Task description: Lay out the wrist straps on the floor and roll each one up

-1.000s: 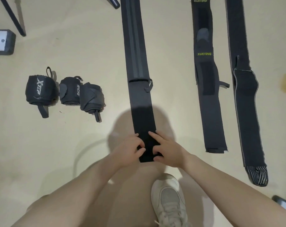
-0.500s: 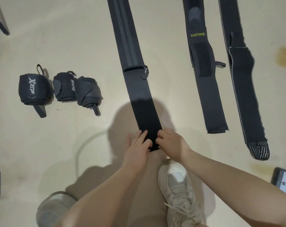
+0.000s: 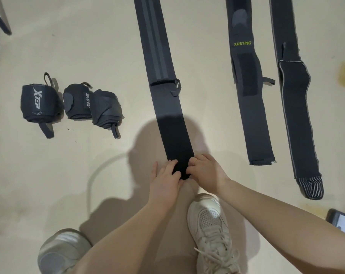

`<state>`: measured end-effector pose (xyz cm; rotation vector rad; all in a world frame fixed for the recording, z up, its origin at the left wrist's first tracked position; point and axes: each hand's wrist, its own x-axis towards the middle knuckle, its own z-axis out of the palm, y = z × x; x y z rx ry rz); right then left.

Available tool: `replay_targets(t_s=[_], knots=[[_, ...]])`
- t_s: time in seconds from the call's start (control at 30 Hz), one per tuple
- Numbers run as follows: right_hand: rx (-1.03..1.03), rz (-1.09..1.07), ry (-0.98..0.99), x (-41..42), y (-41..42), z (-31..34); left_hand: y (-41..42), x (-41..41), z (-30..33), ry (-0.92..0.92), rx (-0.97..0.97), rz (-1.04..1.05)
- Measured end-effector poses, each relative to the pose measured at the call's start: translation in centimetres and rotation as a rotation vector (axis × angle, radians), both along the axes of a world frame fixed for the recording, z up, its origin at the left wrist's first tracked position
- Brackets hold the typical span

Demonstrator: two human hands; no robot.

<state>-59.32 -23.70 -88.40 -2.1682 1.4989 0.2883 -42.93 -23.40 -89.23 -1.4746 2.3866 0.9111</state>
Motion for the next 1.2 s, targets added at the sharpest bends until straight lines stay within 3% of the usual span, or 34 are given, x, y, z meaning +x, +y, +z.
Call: replay_targets(t_s=[0.13,0.2,0.33,0.57,0.63,0.73,0.83,1.0,1.13,1.2], knots=[[0.258,-0.306,-0.146,-0.4,-0.6,-0.1,-0.7,-0.7,0.7,0.035,-0.002,0.078],[0.241,-0.451,-0.194,-0.2,-0.7,-0.2,-0.9,-0.8,0.7,0.018,0.019,0.113],[0.095,-0.506,-0.133,0.2,-0.8,-0.7,-1.0,-1.1,0.5,0.078,-0.06,0.144],[-0.237,-0.046,0.015,0.0,-0.7,-1.2,-1.2,-0.8,0.2,-0.012,-0.115,-0.032],[-0.151,-0.189,-0.026,-0.1,-0.4,-1.1,-0.5,-0.4,-0.2,-0.019,-0.148,-0.093],[0.088,-0.678,-0.131,-0.3,-0.1,-0.6,-0.4,-0.4,-0.5,-0.034,-0.221,-0.162],[0.233,-0.972,-0.335,-0.7,-0.7,-0.5,-0.9,-0.5,-0.5,-0.041,-0.253,-0.198],[0.467,-1.107,-0.476,-2.8,-2.3,-0.2,-1.4,-0.2,-0.6,-0.014,-0.29,-0.258],[0.378,-1.049,-0.33,-4.1,-2.1,0.1,-1.4,-0.4,-0.2,0.002,-0.242,-0.251],[0.376,-1.149,-0.511,-3.7,-2.1,0.8,-1.6,-0.4,0.0,0.006,-0.244,-0.269]])
